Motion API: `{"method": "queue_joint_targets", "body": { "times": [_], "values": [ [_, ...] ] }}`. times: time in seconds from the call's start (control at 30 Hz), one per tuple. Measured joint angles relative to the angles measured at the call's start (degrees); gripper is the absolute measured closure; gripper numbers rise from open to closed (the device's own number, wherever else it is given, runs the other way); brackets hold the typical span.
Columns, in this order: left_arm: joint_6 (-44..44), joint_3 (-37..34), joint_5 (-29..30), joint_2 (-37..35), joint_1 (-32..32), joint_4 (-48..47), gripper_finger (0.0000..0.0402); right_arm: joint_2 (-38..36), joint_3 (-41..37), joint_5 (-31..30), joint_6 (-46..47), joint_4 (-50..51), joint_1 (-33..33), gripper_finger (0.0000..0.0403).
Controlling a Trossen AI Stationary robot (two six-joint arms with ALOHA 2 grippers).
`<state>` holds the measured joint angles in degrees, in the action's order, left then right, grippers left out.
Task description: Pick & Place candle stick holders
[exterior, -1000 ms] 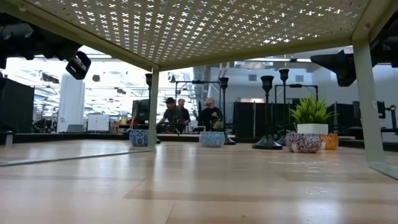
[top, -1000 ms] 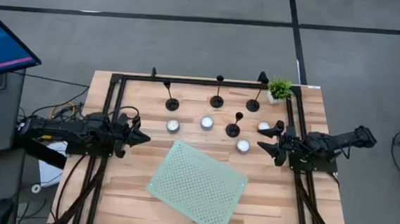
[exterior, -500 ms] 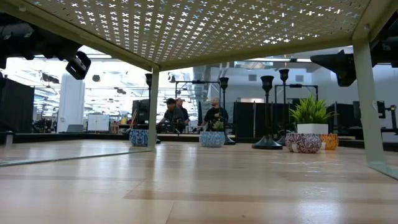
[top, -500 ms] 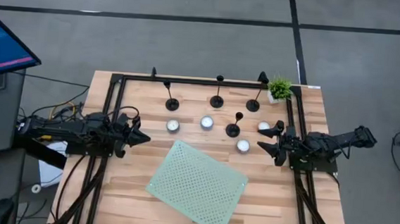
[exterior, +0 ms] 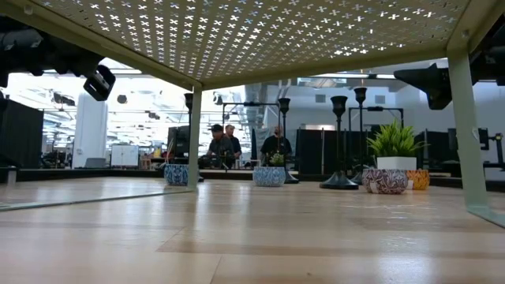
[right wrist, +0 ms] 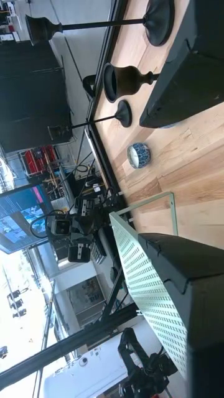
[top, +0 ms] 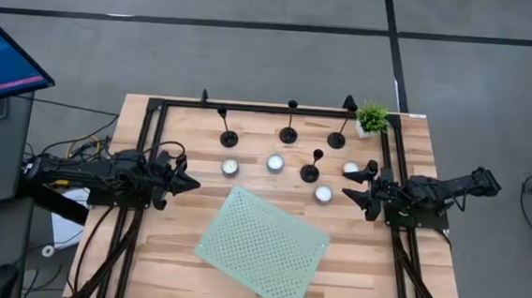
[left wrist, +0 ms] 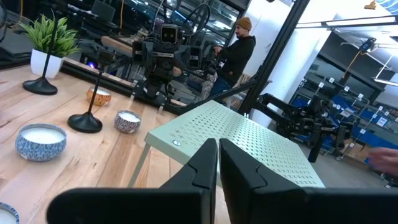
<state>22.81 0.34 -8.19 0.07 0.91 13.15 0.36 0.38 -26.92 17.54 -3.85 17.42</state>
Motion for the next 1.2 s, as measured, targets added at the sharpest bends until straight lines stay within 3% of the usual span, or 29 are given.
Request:
{"method": "queue_joint_targets", "body": {
  "times": [0.27,0.6,0.87,0.93,1.2],
  "values": [
    [0.17,0.00,0.47,-0.01,0.00,0.88,0.0384,-0.02,-0.02,-0.01,-0.15,-0.01,0.01,0.0121],
    [2.84,0.00,2.40,0.09,0.00,7.74,0.0384,-0.02,0.00,-1.68,-16.22,-0.04,-1.52,0.0121],
    [4.96,0.02,9.85,1.43,0.00,16.74,0.0384,0.00,0.00,-1.68,-25.38,-0.05,-1.52,0.0121],
    [4.96,0.02,12.16,2.19,0.00,19.59,0.0384,-0.02,-0.02,-1.68,-24.29,-0.05,-1.52,0.0121],
    [5.11,0.02,19.61,6.69,-0.02,30.94,0.0386,-0.02,-0.02,-1.53,-5.20,-3.38,-1.36,0.0121]
  ]
}}
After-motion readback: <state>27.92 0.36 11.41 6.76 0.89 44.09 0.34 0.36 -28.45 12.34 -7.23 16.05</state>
